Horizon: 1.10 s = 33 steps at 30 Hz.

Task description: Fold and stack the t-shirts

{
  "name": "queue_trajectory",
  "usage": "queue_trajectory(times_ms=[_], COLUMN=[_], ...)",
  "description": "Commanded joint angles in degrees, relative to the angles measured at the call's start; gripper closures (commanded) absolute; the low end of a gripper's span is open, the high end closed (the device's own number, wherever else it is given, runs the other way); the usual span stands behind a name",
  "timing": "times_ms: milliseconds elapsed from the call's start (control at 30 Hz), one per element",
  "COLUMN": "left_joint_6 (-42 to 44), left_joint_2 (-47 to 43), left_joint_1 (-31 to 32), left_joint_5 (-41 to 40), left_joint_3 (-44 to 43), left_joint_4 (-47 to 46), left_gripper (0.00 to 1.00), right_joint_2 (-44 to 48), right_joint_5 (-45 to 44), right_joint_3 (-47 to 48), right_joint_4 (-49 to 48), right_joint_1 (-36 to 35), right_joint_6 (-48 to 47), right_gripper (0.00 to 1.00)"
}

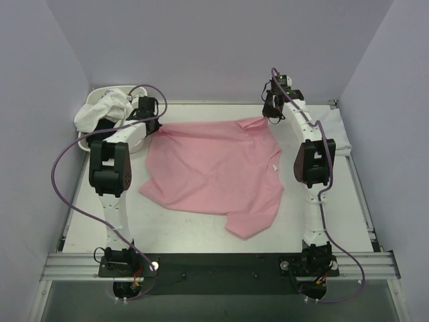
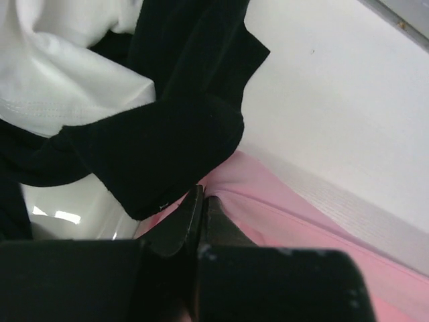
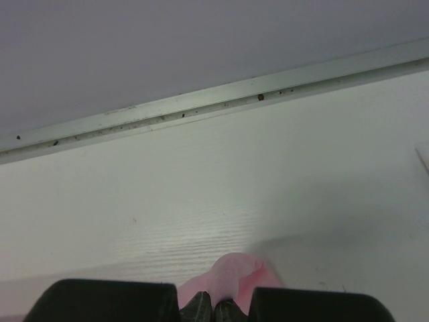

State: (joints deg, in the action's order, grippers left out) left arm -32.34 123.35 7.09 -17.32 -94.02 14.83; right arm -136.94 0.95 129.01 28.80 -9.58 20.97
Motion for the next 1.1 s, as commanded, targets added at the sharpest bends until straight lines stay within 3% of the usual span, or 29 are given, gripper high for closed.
queue_trajectory(times_ms=[0,100,200,333,500,600,700,900,1067], left_joint_6=[-1.0,-0.9,-1.0,0.3,8.5,17.7,21.3,21.7,20.7], left_joint_2=[-1.8,-6.6,-13.6,-24.3,-44.2,-52.0,-59.9,-71.3,-74.8], left_joint_1=[-1.8,-2.0,-1.6,-1.0,3.7,11.7,17.7,20.6,20.6], left_joint_5=[-2.7,-2.5,-1.9,-0.9,0.2,-5.9,-7.0,-2.5,3.2], left_joint_3=[-4.2,-2.0,0.8,0.5,6.5,4.7,6.2,7.4,7.4], left_joint_4=[-3.2,-5.6,-7.7,-4.8,-8.7,-7.2,-8.0,-5.9,-6.7], left_gripper=[1.00,1.00,1.00,1.00,1.00,1.00,1.00,1.00,1.00], right_joint_2=[0.6,4.6,17.2,31.0,52.4,61.6,69.7,80.7,82.5], right_joint_5=[2.0,2.7,2.1,-0.3,-4.6,-8.5,-12.4,-16.2,-14.8], right_joint_3=[3.8,-0.8,-11.4,-18.2,-29.3,-29.7,-31.8,-33.0,-30.5], right_joint_4=[-3.1,-6.1,-15.7,-18.3,-24.8,-23.4,-23.2,-20.7,-19.4], right_joint_1=[0.1,-0.1,-1.1,-5.7,-13.3,-19.8,-26.8,-37.8,-39.5], right_joint_6=[-0.2,-0.8,-2.6,-7.1,-12.8,-16.9,-20.4,-26.4,-26.4], right_gripper=[1.00,1.00,1.00,1.00,1.00,1.00,1.00,1.00,1.00])
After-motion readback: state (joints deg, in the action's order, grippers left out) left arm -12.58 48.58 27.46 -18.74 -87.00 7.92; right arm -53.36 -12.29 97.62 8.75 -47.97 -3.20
